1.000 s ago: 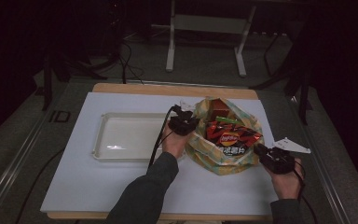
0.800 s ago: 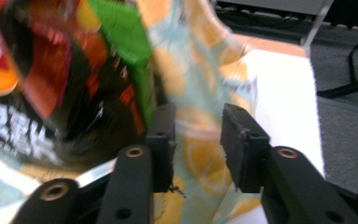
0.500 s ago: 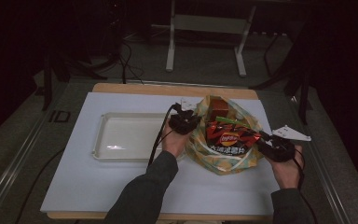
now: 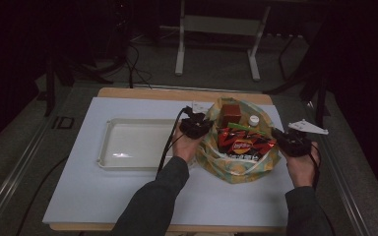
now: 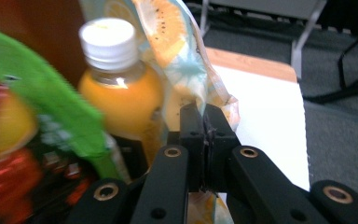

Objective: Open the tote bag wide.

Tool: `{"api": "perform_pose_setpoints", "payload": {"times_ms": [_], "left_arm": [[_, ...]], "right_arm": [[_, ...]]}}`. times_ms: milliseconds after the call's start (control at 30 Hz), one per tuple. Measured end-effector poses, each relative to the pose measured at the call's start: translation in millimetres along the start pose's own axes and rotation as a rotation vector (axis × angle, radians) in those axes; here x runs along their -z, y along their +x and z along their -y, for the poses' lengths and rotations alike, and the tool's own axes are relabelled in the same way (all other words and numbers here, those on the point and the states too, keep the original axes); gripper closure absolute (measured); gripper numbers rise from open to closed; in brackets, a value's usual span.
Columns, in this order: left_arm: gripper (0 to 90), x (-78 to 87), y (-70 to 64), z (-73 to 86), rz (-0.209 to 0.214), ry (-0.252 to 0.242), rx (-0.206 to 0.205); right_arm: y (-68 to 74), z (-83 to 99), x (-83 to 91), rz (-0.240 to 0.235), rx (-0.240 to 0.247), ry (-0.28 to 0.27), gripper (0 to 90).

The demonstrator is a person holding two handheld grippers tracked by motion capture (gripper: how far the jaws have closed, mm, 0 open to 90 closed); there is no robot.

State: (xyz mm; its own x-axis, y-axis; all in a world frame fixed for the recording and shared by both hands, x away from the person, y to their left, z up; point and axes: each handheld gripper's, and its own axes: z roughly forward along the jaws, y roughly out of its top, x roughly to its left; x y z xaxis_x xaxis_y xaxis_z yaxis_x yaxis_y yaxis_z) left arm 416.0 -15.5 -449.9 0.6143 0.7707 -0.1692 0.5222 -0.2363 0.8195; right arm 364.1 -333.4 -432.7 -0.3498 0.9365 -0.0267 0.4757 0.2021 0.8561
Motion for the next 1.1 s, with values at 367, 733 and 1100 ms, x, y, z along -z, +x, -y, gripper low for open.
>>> {"api": "perform_pose_setpoints", "payload": {"times_ms": [367, 733, 1100], "left_arm": [[84.8, -19.4, 7.1, 19.1, -0.07, 0.17, 0.01], [70.7, -3.6, 16.3, 29.4, -0.056, 0.135, 0.002], [55.1, 30.1, 5.3, 27.5, -0.015, 0.032, -0.091]], "right_arm": [[4.3, 10.4, -24.7, 0.011, 0.033, 0.117, 88.7], [-1.4, 29.5, -7.3, -0.039, 0.004, 0.089, 75.5], [9.2, 31.8, 40.0, -0.148, 0.056, -0.02, 67.3]]}}
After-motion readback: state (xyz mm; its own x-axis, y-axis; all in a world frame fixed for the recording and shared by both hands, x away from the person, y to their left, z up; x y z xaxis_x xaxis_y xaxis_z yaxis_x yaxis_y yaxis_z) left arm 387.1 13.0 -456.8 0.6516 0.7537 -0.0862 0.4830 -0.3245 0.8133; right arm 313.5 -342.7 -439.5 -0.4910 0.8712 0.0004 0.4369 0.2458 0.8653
